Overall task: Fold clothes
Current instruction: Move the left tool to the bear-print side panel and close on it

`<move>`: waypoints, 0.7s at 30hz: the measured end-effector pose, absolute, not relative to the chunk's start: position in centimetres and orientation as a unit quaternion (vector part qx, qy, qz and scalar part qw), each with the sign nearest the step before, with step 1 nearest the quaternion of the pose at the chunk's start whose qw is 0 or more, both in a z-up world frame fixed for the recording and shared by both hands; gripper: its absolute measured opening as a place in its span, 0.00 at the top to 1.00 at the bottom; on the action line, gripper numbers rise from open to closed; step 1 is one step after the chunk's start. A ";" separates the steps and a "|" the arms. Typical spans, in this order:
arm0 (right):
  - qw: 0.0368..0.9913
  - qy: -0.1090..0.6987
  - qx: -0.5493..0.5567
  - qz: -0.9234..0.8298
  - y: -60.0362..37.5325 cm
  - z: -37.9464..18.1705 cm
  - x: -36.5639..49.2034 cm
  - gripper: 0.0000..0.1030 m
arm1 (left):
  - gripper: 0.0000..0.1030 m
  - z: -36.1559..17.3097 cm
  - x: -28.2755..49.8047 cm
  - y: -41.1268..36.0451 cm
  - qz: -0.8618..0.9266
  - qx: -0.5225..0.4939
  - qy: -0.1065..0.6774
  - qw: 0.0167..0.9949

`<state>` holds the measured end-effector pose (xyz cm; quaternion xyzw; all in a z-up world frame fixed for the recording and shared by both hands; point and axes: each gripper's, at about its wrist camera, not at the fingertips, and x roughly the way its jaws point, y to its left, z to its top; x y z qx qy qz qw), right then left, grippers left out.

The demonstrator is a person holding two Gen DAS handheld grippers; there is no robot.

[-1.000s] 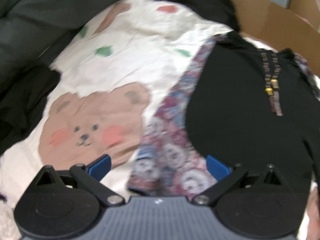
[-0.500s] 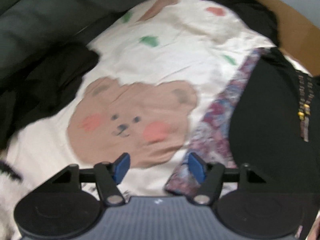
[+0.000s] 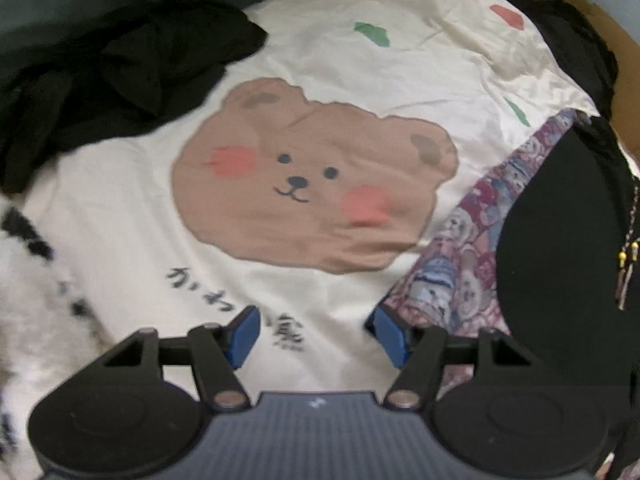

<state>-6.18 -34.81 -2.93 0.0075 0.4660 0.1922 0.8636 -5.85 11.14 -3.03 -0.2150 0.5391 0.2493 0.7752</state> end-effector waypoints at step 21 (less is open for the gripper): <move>0.864 0.468 -0.002 0.187 -34.6 -2.9 -6.2 0.44 | 0.45 -2.9 -6.4 11.2 0.258 -0.270 0.533 0.759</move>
